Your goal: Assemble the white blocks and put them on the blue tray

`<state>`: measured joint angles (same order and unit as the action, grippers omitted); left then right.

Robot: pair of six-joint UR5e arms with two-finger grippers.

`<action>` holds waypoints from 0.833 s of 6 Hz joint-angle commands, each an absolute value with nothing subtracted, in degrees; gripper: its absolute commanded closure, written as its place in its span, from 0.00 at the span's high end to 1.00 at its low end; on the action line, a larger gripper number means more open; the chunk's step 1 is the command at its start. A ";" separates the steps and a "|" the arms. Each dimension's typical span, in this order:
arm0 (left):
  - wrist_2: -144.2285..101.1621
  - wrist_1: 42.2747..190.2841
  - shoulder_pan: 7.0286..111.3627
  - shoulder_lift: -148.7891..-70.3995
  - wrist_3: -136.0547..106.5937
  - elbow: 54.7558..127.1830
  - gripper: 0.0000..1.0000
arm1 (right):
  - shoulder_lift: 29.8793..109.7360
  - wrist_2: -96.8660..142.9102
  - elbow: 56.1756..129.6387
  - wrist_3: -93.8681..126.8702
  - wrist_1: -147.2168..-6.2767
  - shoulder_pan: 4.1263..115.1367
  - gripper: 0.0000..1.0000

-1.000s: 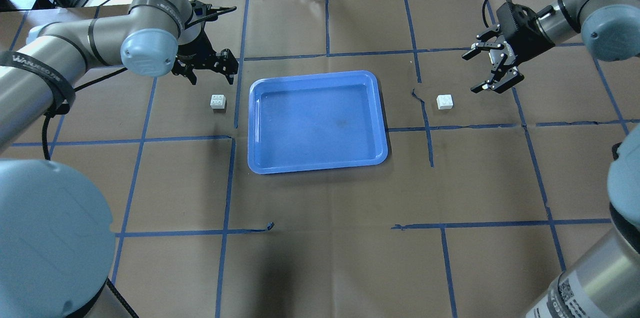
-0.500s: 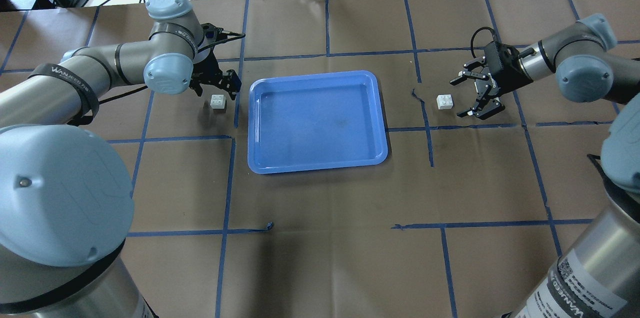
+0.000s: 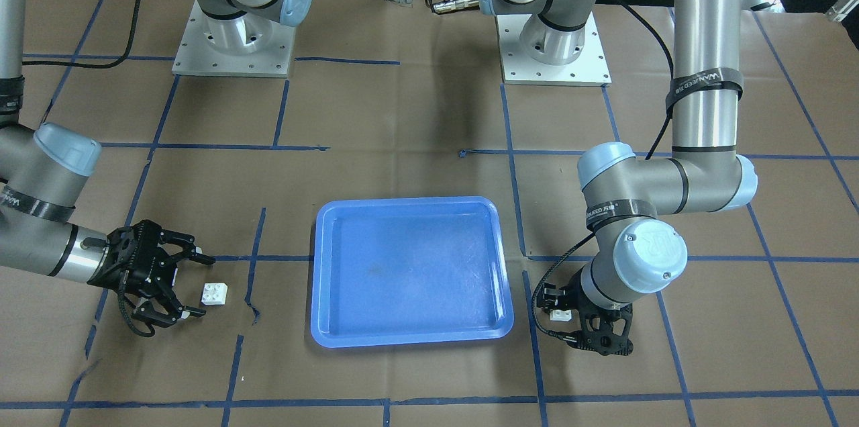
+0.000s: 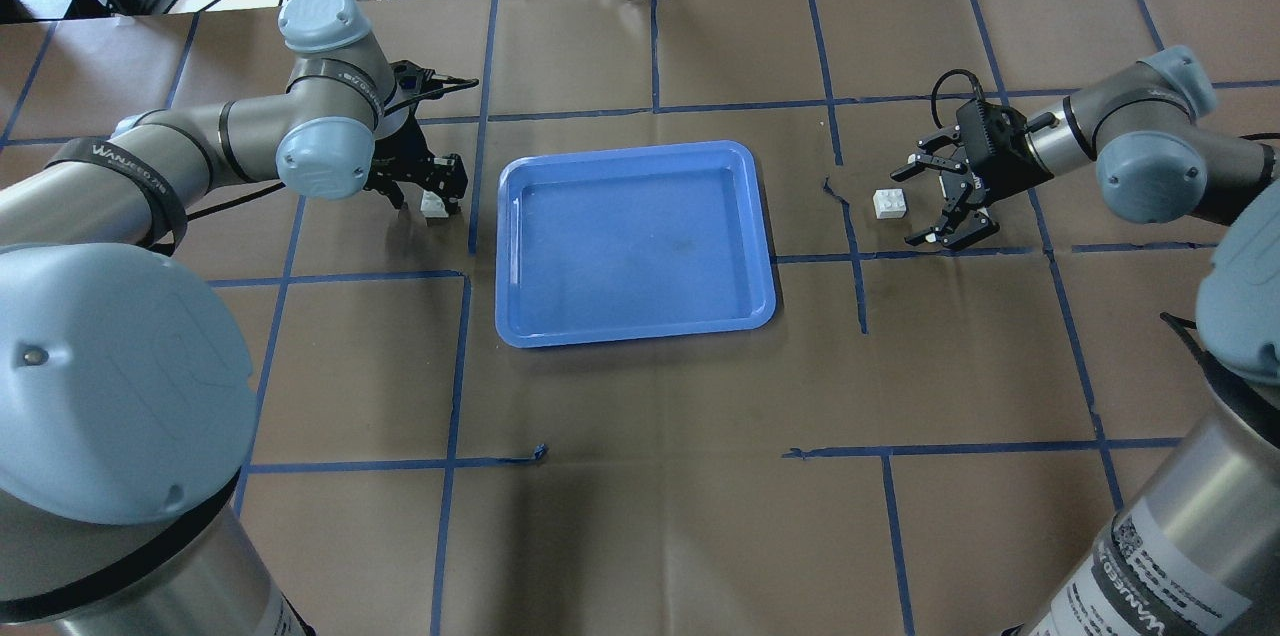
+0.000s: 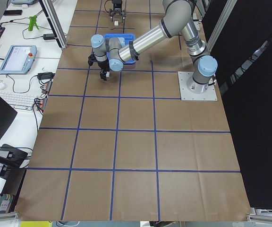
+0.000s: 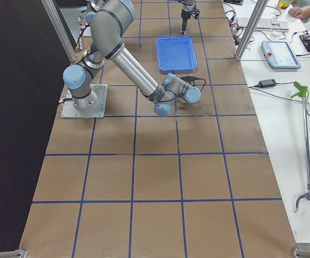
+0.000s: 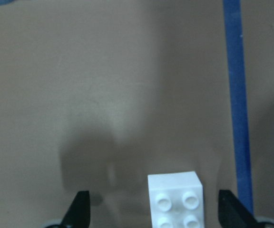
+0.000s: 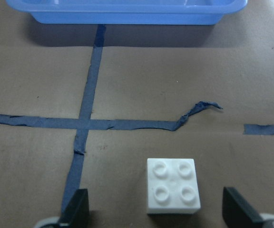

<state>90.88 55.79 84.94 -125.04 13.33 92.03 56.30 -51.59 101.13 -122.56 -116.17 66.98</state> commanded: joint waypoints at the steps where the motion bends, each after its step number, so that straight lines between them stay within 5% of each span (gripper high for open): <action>1: 90.88 55.81 84.90 -124.98 13.62 91.41 0.24 | 56.25 -51.50 100.90 -122.43 -116.37 67.15 0.97; 2: 90.97 55.90 84.90 -124.81 13.45 90.54 0.08 | 56.25 -51.50 100.90 -122.34 -116.37 67.15 0.86; 5: 90.88 59.39 87.17 -119.20 15.54 91.13 0.05 | 56.34 -51.24 100.72 -122.17 -116.72 67.15 0.46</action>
<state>90.94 57.65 85.66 -121.48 14.16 90.16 56.31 -51.42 100.76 -122.18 -116.65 67.15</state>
